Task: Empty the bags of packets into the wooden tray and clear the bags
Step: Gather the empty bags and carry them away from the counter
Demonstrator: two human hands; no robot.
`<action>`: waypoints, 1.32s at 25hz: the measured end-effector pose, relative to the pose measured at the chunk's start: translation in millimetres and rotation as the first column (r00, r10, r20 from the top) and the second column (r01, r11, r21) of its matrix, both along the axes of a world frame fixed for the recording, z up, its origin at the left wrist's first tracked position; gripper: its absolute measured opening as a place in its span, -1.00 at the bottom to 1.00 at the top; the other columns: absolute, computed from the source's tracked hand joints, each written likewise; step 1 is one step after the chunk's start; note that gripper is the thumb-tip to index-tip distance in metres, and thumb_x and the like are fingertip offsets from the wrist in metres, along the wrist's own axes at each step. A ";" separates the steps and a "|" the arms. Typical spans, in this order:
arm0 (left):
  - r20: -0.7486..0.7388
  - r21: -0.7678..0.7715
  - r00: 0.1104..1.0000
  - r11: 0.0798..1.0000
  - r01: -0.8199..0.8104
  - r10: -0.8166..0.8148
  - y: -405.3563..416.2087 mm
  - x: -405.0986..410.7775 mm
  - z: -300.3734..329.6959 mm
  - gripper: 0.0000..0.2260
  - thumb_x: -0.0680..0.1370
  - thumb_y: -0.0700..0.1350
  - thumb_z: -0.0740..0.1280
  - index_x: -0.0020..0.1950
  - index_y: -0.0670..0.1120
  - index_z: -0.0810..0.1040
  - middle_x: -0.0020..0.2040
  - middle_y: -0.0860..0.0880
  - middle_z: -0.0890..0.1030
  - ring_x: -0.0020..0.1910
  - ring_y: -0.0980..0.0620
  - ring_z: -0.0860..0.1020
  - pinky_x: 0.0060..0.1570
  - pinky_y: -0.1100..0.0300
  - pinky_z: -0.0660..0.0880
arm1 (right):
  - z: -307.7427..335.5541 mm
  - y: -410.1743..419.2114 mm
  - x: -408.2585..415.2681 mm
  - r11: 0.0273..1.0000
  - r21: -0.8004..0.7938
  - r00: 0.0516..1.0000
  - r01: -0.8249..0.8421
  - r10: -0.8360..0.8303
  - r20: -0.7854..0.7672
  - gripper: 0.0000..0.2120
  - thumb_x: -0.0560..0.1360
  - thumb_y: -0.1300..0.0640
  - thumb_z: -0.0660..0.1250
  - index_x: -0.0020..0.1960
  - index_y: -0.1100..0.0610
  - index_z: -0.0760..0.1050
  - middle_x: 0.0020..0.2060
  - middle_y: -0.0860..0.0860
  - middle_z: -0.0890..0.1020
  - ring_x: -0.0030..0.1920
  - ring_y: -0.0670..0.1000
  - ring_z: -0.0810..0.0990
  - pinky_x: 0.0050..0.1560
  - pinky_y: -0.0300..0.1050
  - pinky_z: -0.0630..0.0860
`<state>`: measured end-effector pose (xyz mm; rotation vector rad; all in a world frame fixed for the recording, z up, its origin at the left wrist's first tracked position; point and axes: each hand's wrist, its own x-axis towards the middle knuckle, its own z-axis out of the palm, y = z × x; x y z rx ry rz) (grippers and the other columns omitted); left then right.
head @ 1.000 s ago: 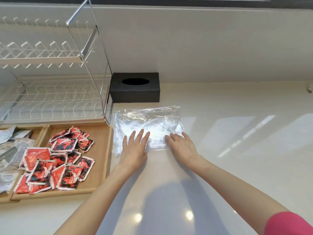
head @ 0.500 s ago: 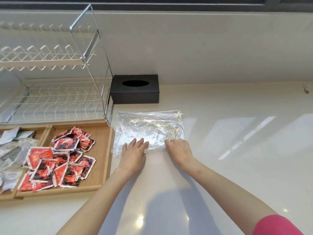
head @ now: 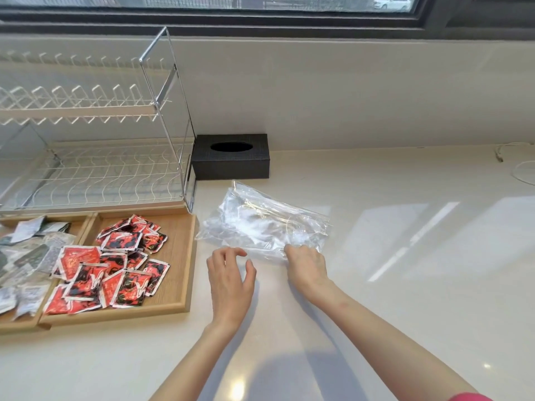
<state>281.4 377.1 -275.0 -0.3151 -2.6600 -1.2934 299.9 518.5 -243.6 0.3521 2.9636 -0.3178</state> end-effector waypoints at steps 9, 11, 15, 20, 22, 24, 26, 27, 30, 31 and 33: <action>0.709 0.666 0.525 0.693 -0.277 -0.471 4.4 -5.7 17.3 -0.77 0.52 0.00 0.27 0.02 -0.15 0.48 -0.12 -0.15 0.57 -0.08 -0.07 0.57 -0.03 0.10 0.56 | -13.7 -34.0 41.3 0.990 -0.008 0.978 -0.142 0.138 -0.159 -0.73 0.40 0.38 0.14 0.08 0.24 0.42 -0.13 0.23 0.61 -0.12 0.28 0.59 -0.48 -0.13 0.00; 0.733 0.631 0.559 0.695 -0.345 -0.388 4.0 -5.5 16.7 -0.93 0.52 -0.17 0.24 -0.09 -0.16 0.47 -0.34 -0.10 0.56 -0.36 -0.01 0.56 -0.39 0.23 0.55 | -13.8 -40.5 49.9 0.987 -0.047 0.965 -0.156 0.142 -0.219 -0.78 0.43 0.27 0.19 0.06 0.22 0.48 -0.23 0.22 0.64 -0.21 0.29 0.62 -0.49 -0.13 0.12; 0.738 0.610 0.585 0.703 -0.365 -0.337 -5.3 -5.9 12.8 -0.78 0.54 -0.27 0.16 0.15 -0.25 0.46 -0.32 -0.11 0.54 -0.45 0.02 0.54 -0.55 0.29 0.47 | 6.4 -33.7 55.1 0.953 -0.294 0.996 -0.078 0.062 -0.065 -0.58 0.53 -0.17 0.09 0.27 0.01 0.40 0.12 0.01 0.62 0.16 0.08 0.54 0.12 -0.06 0.38; 0.685 0.627 0.648 0.722 -0.292 -0.333 -12.0 -9.7 19.4 -0.89 0.52 -0.29 0.21 -0.08 -0.18 0.53 -0.36 0.02 0.66 -0.46 0.24 0.60 -0.49 0.34 0.48 | 15.1 14.8 44.3 0.875 -0.461 0.972 0.150 -0.215 -0.092 -0.44 0.50 -0.13 0.19 0.43 0.06 0.19 0.45 0.09 0.23 0.46 0.05 0.17 0.42 -0.06 0.12; 0.640 0.682 0.646 0.696 -0.226 -0.416 -15.7 -14.3 20.4 -0.89 0.52 -0.30 0.22 -0.07 -0.15 0.51 -0.16 -0.04 0.64 -0.30 0.21 0.65 -0.38 0.26 0.51 | 19.3 31.8 40.3 0.783 -0.578 0.953 0.230 -0.300 -0.029 -0.34 0.49 -0.10 0.25 0.48 0.06 0.07 0.48 0.08 0.15 0.48 0.04 0.12 0.43 -0.06 0.10; 0.596 0.731 0.643 0.656 -0.187 -0.482 -18.8 -18.5 20.9 -0.84 0.51 -0.31 0.24 0.07 -0.19 0.47 -0.10 -0.08 0.63 -0.18 0.11 0.67 -0.30 0.23 0.58 | 21.5 45.6 38.6 0.637 -0.709 0.938 0.303 -0.333 0.102 -0.25 0.45 -0.14 0.28 0.49 0.03 -0.02 0.49 0.04 0.13 0.48 0.01 0.13 0.41 -0.07 0.13; 0.568 0.762 0.633 0.627 -0.161 -0.526 -20.0 -22.0 26.1 -0.80 0.50 -0.31 0.25 0.10 -0.15 0.46 -0.19 -0.04 0.67 -0.17 0.06 0.67 -0.25 0.24 0.61 | 19.6 55.9 38.2 0.499 -0.786 0.923 0.365 -0.303 0.237 -0.19 0.41 -0.22 0.28 0.50 -0.03 -0.07 0.48 0.03 0.17 0.47 0.01 0.17 0.41 -0.05 0.15; 0.562 0.763 0.634 0.629 -0.149 -0.531 -20.6 -23.8 27.5 -0.82 0.49 -0.31 0.25 0.05 -0.10 0.47 -0.24 -0.01 0.68 -0.20 0.06 0.67 -0.26 0.25 0.60 | 17.7 59.1 38.0 0.445 -0.815 0.923 0.371 -0.276 0.269 -0.17 0.39 -0.25 0.27 0.49 -0.04 -0.07 0.47 0.02 0.20 0.45 0.00 0.21 0.41 -0.05 0.15; 0.549 0.754 0.644 0.648 -0.108 -0.532 -20.4 -25.5 33.9 -0.80 0.50 -0.31 0.24 -0.02 -0.03 0.49 -0.28 0.00 0.67 -0.24 0.07 0.67 -0.29 0.28 0.58 | 15.1 64.5 34.1 0.288 -0.895 0.932 0.340 -0.228 0.281 -0.11 0.30 -0.33 0.28 0.48 -0.01 0.04 0.38 -0.09 0.31 0.35 -0.08 0.34 0.38 -0.09 0.20; 0.551 0.741 0.646 0.665 -0.088 -0.529 -20.4 -25.7 33.6 -0.80 0.50 -0.31 0.24 0.00 -0.03 0.49 -0.28 0.00 0.67 -0.24 0.07 0.67 -0.28 0.29 0.58 | 13.8 66.4 32.2 0.239 -0.913 0.936 0.330 -0.205 0.285 -0.13 0.27 -0.33 0.30 0.45 0.02 0.14 0.36 -0.07 0.37 0.31 -0.05 0.41 0.37 -0.07 0.25; 0.559 0.717 0.628 0.696 -0.039 -0.541 -20.2 -23.0 34.2 -0.80 0.50 -0.31 0.25 0.01 -0.03 0.49 -0.27 0.01 0.67 -0.24 0.08 0.67 -0.26 0.30 0.57 | 13.6 66.7 30.4 0.178 -0.938 0.950 0.296 -0.156 0.270 -0.45 0.36 -0.20 0.31 0.26 0.06 0.39 0.26 0.05 0.52 0.24 0.05 0.52 0.30 0.00 0.38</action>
